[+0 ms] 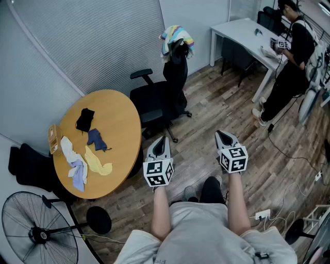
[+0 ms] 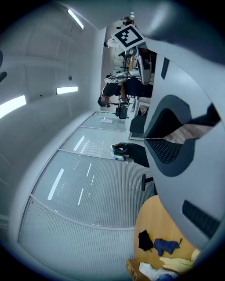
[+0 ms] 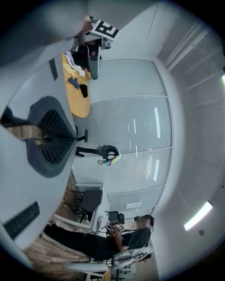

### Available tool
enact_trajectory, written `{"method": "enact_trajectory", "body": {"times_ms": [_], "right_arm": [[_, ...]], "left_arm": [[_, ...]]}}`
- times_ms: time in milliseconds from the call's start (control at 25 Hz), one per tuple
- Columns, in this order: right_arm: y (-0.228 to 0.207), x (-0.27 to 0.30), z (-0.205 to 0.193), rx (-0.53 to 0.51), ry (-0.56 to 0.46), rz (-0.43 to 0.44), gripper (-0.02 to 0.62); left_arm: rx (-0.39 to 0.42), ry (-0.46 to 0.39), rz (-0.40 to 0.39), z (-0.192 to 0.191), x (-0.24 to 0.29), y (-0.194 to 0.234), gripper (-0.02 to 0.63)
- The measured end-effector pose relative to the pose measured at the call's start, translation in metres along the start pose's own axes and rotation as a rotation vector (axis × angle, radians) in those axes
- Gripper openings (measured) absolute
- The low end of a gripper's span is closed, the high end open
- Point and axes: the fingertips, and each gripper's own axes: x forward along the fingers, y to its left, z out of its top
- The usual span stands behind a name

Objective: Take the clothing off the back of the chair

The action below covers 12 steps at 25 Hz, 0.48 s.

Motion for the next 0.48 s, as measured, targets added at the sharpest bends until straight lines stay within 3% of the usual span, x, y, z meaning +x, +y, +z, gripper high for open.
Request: {"method": "enact_trajectory", "body": {"times_ms": [280,480], "right_arm": [[-0.001,0.016,-0.003,-0.062,0.036,-0.007,0.025],[-0.015,0.030,0.001,0.002,0.016,-0.043,0.025]], "left_arm": [[-0.033,0.013,-0.009,-0.002,0.011,0.010,0.029],[-0.091,0.027,-0.003,-0.004,0.024,0.022,0.029]]}}
